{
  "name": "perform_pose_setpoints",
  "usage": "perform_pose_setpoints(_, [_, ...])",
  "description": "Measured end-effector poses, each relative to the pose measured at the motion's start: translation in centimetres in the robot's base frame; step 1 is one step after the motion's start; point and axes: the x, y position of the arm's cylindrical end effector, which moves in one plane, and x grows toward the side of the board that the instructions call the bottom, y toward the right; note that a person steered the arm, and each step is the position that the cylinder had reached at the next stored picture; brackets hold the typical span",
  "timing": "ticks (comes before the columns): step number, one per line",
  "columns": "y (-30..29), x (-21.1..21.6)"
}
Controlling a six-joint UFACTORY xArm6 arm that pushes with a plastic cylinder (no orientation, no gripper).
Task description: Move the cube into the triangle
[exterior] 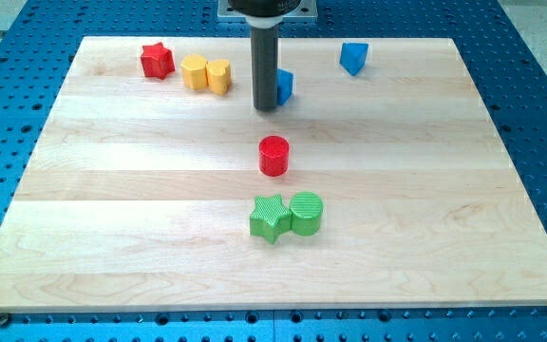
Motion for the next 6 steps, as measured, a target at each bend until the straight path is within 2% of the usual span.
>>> perform_pose_setpoints(1, [-1.8, -1.1])
perform_pose_setpoints(2, [4.8, -2.7])
perform_pose_setpoints(4, [1.0, -4.3])
perform_pose_setpoints(5, [5.9, -5.2])
perform_pose_setpoints(6, [3.3, -2.8])
